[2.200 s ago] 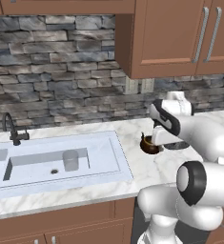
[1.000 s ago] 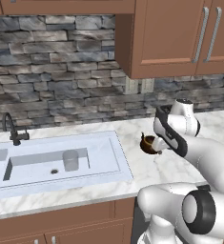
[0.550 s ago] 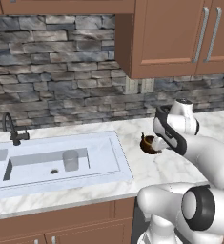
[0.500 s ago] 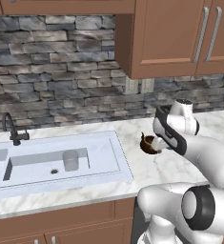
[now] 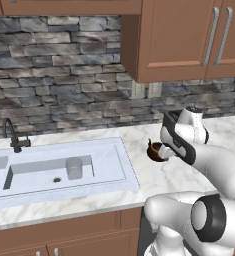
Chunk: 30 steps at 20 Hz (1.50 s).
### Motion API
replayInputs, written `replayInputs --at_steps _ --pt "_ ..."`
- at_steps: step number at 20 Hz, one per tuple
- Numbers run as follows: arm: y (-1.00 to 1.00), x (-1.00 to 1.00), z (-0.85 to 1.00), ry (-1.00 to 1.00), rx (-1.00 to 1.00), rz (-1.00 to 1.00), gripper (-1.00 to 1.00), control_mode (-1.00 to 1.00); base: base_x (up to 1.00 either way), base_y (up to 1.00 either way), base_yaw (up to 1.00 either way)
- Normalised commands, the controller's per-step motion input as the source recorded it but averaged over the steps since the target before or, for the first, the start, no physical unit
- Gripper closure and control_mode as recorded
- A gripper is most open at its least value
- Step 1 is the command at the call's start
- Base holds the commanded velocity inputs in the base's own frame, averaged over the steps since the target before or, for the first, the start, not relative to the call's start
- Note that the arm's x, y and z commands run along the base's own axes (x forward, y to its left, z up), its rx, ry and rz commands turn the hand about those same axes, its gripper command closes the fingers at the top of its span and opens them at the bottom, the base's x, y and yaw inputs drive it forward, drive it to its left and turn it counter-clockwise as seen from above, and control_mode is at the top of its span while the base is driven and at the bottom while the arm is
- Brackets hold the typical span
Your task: Place the teapot in the left basin and the glass cup in the right basin of the sink.
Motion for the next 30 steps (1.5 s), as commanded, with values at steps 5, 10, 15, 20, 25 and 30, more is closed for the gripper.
replayInputs --at_steps 5,10,15,20,25,30 --pt "0.0 0.14 -0.13 -0.03 0.0 0.0 -1.0 -1.0 0.0 0.0 0.0" --pt "0.0 0.19 -0.09 0.0 0.0 0.0 -1.0 -1.0 0.0 0.0 0.0" --pt "0.0 0.18 -0.06 0.0 -0.02 0.0 -1.0 -1.0 0.0 0.0 0.0" --pt "0.0 0.09 -0.08 -0.01 -0.02 0.0 -1.0 -1.0 0.0 0.0 0.0" --pt "0.0 0.08 -0.09 0.0 -0.01 0.0 -1.0 -1.0 0.0 0.0 0.0" --pt "0.0 0.08 -0.1 0.0 -0.01 0.0 -1.0 -1.0 0.0 0.0 0.0"
